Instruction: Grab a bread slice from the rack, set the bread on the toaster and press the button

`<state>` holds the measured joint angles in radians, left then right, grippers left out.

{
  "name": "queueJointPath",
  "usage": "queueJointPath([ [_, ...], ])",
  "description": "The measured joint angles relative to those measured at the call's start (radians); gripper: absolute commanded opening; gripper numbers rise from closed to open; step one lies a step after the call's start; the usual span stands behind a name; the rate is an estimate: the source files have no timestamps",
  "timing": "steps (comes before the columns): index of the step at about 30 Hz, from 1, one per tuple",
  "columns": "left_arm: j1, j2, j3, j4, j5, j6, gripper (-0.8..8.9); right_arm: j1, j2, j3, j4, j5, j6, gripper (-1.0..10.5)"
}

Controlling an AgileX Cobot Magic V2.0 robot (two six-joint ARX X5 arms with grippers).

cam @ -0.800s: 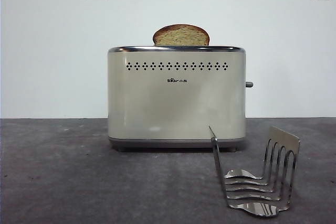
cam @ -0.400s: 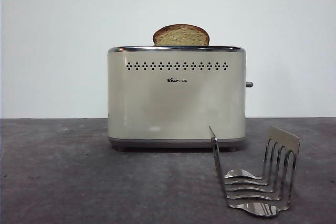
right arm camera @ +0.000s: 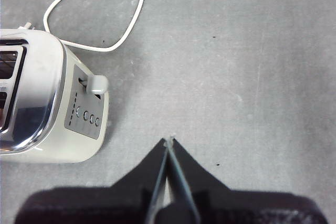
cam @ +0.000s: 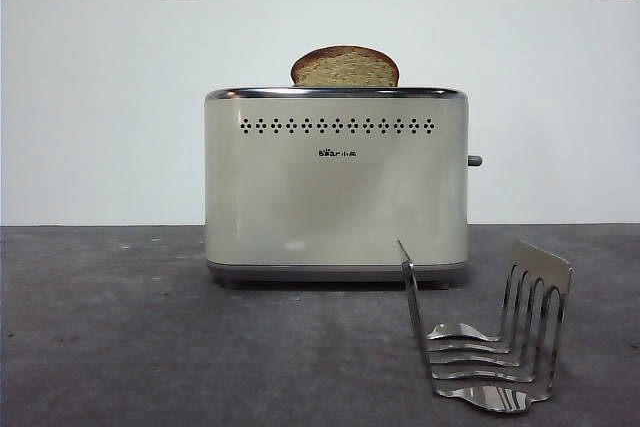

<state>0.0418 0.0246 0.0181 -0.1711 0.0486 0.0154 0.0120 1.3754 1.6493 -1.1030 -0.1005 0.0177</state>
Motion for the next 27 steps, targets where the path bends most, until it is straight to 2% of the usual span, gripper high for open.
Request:
queueJointPath([
  [4,0.000,0.010,0.000,0.000,0.000,0.000,-0.03,0.000,0.005,0.000,0.005,0.004,0.000,0.0],
  [8,0.000,0.022,0.000,0.000,0.000,0.000,-0.03,-0.006,-0.003,-0.004,0.013,0.050,0.000,0.0],
  [12,0.000,0.033,0.000,0.000,0.000,0.000,-0.03,-0.006,-0.116,-0.111,0.122,0.052,0.000,0.0],
  [17,0.000,0.043,0.000,0.000,0.000,0.000,-0.03,-0.006,-0.374,-0.403,0.424,0.056,-0.001,0.0],
  [20,0.000,0.044,0.000,0.000,0.000,0.000,-0.03,-0.006,-0.531,-0.598,0.571,0.115,-0.011,0.0],
  [25,0.000,0.045,0.000,0.000,0.000,0.000,-0.03,-0.006,-0.779,-0.902,0.596,0.183,-0.043,0.0],
  [27,0.000,0.045,0.000,0.000,0.000,0.000,-0.03,-0.007,-0.868,-1.022,0.680,0.187,-0.068,0.0],
])
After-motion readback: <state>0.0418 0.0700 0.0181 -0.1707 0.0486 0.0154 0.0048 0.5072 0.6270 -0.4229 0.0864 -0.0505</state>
